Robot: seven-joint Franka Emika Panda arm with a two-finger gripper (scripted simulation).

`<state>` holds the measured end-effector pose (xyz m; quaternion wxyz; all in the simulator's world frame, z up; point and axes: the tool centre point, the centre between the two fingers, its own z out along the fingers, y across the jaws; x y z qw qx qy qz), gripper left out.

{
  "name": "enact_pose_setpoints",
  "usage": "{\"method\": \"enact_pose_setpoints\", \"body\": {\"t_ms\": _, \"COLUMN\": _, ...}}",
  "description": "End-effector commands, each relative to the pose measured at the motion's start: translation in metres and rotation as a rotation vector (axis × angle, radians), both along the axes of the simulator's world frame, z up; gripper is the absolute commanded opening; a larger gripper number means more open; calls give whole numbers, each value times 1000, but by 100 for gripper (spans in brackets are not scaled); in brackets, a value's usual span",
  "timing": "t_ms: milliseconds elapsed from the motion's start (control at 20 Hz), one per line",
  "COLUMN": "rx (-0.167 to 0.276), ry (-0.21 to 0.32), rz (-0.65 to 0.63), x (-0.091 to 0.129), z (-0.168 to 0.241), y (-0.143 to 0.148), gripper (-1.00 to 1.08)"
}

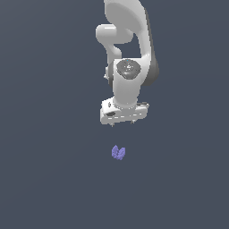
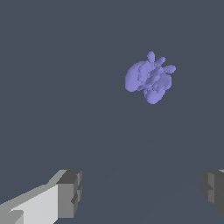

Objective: Pick up the object and move it to a goal position.

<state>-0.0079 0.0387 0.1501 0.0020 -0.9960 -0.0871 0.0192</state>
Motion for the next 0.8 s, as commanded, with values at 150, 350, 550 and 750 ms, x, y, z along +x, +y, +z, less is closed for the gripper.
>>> {"method": "enact_pose_setpoints", "body": {"t_ms": 150, "rx": 0, "ry": -2, "rz": 102, "x": 10, "z": -5, "y": -1, "gripper": 100}}
{"method": "enact_pose_setpoints", "body": {"t_ms": 350, "rx": 1, "ry": -5, "rz": 202, "x": 19, "z": -9, "y": -2, "gripper": 100}}
{"method": "enact_pose_setpoints", "body": {"t_ms": 550, "rx": 3, "ry": -7, "rz": 313, "x": 30, "z": -15, "y": -3, "gripper": 100}}
{"method": "enact_pose_setpoints", "body": {"t_ms": 750, "rx": 5, "ry": -10, "rz": 422, "x": 40, "z": -21, "y": -4, "gripper": 100}}
